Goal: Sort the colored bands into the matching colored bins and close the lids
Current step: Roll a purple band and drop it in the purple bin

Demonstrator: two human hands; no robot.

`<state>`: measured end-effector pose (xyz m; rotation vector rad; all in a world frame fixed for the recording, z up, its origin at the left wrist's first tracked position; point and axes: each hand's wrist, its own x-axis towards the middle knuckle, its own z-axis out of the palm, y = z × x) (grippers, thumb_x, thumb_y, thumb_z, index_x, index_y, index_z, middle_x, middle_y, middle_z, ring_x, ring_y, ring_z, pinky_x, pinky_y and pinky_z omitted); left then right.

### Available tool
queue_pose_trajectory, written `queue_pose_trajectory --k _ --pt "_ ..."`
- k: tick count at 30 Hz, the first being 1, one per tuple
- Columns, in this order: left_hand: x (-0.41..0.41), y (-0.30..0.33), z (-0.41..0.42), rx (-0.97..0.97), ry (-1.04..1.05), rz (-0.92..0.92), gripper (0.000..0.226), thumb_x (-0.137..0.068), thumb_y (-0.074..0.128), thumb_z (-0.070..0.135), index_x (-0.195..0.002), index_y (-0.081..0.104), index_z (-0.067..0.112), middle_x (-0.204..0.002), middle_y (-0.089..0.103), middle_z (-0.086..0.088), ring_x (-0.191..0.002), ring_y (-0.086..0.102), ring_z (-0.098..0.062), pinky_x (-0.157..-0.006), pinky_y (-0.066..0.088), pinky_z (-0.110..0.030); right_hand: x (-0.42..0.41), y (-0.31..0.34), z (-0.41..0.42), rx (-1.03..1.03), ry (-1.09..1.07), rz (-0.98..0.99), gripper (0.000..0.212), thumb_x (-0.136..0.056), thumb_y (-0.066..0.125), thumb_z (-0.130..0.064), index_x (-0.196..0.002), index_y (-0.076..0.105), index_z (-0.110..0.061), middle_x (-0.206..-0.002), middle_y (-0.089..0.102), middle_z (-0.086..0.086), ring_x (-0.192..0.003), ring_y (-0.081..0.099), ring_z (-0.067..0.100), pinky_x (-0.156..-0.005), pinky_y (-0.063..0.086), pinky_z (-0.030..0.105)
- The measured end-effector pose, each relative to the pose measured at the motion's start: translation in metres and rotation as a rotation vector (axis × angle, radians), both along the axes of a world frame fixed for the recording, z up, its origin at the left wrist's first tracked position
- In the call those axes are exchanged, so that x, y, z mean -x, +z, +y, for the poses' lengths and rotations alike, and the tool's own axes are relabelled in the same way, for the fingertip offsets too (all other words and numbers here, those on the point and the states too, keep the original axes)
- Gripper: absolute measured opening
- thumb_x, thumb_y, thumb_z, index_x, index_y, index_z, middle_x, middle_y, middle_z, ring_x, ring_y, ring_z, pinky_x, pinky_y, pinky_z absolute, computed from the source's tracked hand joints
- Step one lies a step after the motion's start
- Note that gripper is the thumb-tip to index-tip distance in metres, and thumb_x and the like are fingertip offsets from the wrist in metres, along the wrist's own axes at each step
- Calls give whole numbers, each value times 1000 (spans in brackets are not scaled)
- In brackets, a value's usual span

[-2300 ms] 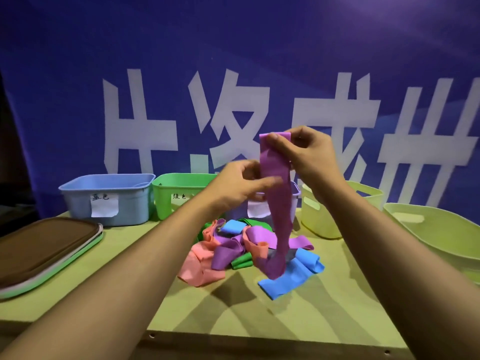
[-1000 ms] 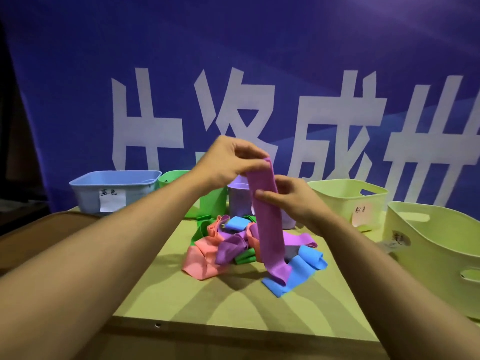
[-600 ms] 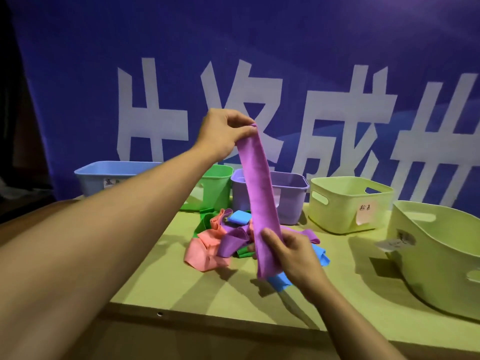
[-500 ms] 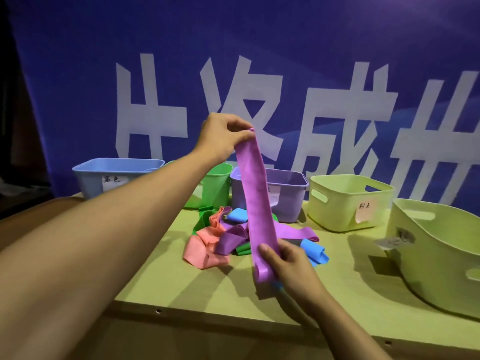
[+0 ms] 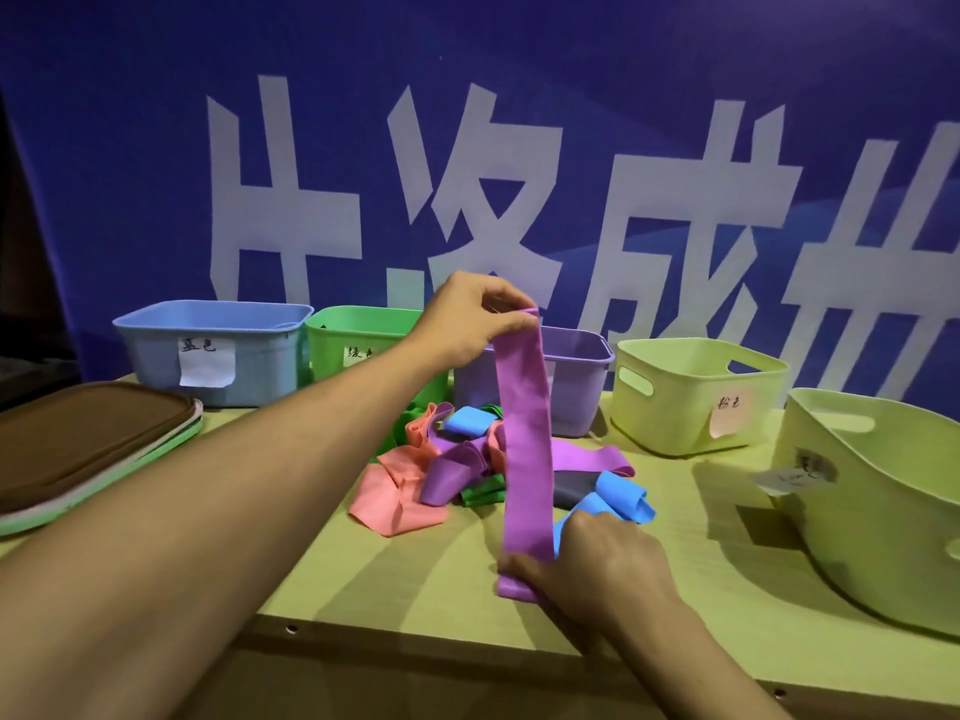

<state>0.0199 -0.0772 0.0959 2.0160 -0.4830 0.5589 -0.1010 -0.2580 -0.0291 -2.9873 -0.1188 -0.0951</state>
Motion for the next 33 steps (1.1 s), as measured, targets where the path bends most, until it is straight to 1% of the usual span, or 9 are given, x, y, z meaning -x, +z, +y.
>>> queue_pose_trajectory --k 3,6,9,11,13,16,22,28,33 --pt "-6 -7 -2 32 -52 13 20 -86 82 12 -105 79 10 -97 79 -2 -91 72 -9 -90 61 -33 -23 8 -13 -40 13 -54 71 -83 40 -89 -65 44 -20 -84 65 2 -88 68 24 -70 49 33" --pt "-12 -18 -4 80 -91 7 23 -82 84 10 -105 80 7 -95 79 -3 -89 73 -8 -89 60 -27 -64 16 -26 -363 53 -273 83 -84 37 -89 -65 60 -12 -60 65 4 -63 65 23 -63 55 39" --pt "-20 -34 -8 163 -115 14 23 -79 86 6 -100 79 3 -91 79 -3 -85 73 -8 -85 59 -23 -105 27 -24 -956 175 -405 54 -94 50 -65 -77 66 -16 -70 73 -4 -67 68 13 -69 56 40" --pt "-27 -46 -10 221 -124 7 19 -78 86 4 -95 78 3 -87 78 -3 -81 73 -8 -82 59 -22 -128 34 -16 -1119 254 -446 42 -98 51 -53 -91 70 -16 -83 75 -3 -82 71 15 -77 58 38" --pt "-35 -57 -13 260 -120 -1 13 -79 84 2 -91 79 6 -83 77 -1 -78 71 -6 -80 58 -20 -145 37 -6 -1221 331 -421 37 -103 51 -41 -97 71 -11 -84 76 -3 -79 71 8 -69 55 24" --pt "-50 -72 -17 342 -104 2 13 -81 84 5 -86 79 16 -83 79 1 -81 71 -9 -85 59 -27 -163 28 5 -1283 371 -418 29 -105 54 -29 -91 72 -10 -77 72 -3 -67 65 1 -58 51 16" --pt "-64 -92 -23 463 -111 2 14 -84 80 5 -87 78 18 -79 78 10 -78 70 -1 -75 54 -15 -184 1 6 -1360 398 -460 11 -98 65 -20 -94 75 -17 -83 77 -6 -77 67 5 -70 56 24" --pt "-61 -106 -25 561 -47 4 2 -87 78 25 -88 77 24 -79 78 8 -75 68 -4 -78 59 -32 -187 1 8 -1401 363 -483 15 -101 61 -20 -102 73 -11 -86 75 -1 -79 67 13 -68 58 32" --pt "-54 -101 -22 514 2 -91 23 -78 77 43 -86 78 21 -79 78 9 -75 70 -3 -75 58 -23 -185 2 10 -1389 366 -528 11 -101 62 -17 -97 72 -16 -79 72 -8 -74 65 8 -64 57 26"
